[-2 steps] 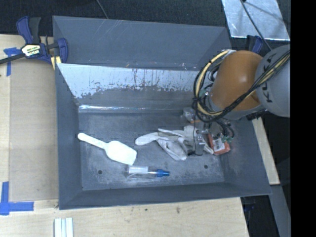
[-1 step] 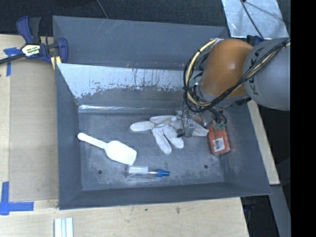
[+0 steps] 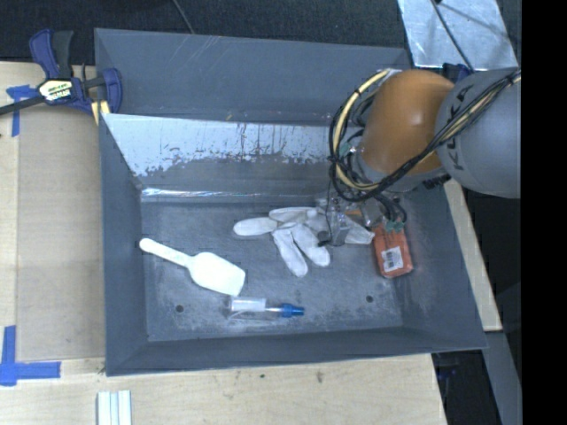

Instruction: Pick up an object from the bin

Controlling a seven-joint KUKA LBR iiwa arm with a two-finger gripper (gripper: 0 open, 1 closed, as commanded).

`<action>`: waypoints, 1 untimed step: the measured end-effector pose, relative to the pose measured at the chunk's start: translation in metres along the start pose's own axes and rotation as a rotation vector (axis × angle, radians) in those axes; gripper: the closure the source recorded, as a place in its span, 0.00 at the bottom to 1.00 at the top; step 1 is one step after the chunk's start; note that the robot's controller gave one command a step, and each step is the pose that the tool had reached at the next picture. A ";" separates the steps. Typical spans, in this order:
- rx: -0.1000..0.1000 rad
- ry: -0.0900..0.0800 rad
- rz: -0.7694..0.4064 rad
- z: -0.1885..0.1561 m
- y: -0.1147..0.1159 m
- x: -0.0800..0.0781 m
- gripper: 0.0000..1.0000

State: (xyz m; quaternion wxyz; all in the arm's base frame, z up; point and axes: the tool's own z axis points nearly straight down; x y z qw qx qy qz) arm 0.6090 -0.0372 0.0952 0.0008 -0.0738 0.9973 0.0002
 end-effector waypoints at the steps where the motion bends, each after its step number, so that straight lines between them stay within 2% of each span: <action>1: 0.002 -0.006 0.036 -0.172 0.003 0.017 1.00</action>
Offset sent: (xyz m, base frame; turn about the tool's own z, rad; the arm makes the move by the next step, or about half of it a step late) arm 0.0000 0.0000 0.0000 0.0000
